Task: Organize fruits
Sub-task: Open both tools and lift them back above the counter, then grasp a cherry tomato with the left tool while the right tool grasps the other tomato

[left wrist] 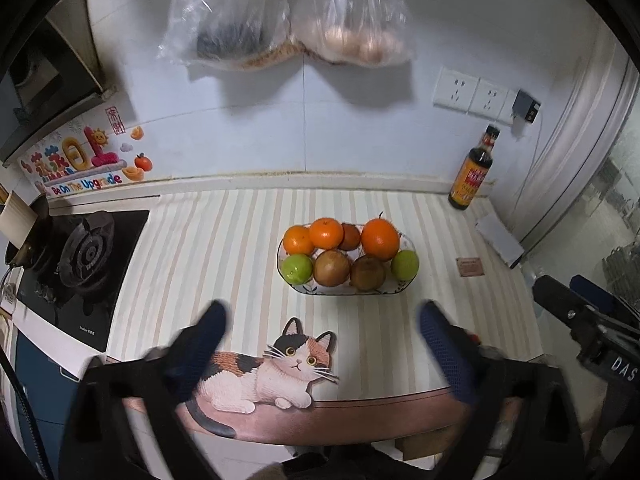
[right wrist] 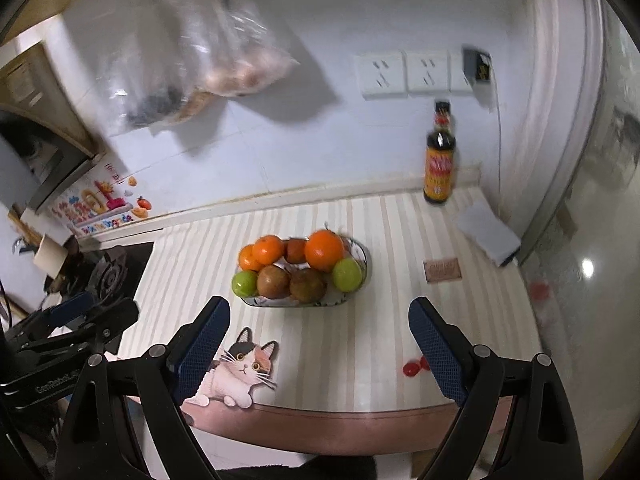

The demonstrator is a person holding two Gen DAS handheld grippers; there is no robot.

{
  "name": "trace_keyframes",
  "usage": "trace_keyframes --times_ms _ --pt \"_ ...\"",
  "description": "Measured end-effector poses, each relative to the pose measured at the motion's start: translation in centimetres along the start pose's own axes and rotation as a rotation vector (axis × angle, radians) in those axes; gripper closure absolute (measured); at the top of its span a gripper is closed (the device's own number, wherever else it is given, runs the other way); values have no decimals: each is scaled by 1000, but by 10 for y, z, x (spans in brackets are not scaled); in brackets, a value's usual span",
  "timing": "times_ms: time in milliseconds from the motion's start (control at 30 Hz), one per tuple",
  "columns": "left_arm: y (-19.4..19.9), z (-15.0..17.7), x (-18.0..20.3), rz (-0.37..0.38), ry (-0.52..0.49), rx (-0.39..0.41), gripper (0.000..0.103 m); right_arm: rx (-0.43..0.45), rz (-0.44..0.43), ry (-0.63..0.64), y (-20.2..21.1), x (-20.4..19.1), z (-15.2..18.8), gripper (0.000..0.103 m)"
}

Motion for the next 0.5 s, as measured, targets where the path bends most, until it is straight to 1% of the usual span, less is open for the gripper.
trace_keyframes --times_ms 167,300,333,367,400,467,500 --pt "-35 -3 19 -21 -42 -37 0 -98 59 -136 -46 65 15 10" --pt "-75 -1 46 -37 -99 -103 0 -163 89 -245 -83 121 39 10" --pt "-89 2 57 -42 -124 -133 0 -172 97 -262 -92 132 44 11" --pt "-97 3 64 -44 -136 -146 0 -197 103 -287 -105 147 52 16" --pt "-107 5 72 -49 -150 -158 0 -215 98 -308 -113 156 57 28" --pt "-130 11 90 -60 -189 -194 0 -268 73 -378 -141 181 74 38" --pt "-138 13 98 -66 -206 -204 0 -288 67 -404 -152 191 81 39"
Point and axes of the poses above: each gripper's, at about its wrist camera, not at the fingertips, and y roughly against the way its jaws point, x to its right, z to its underside, the point moved 3 cm from there along -y, roughly the way its jaws point, and after that the axes turned 4 degrees about -z, right-handed, at the moved point
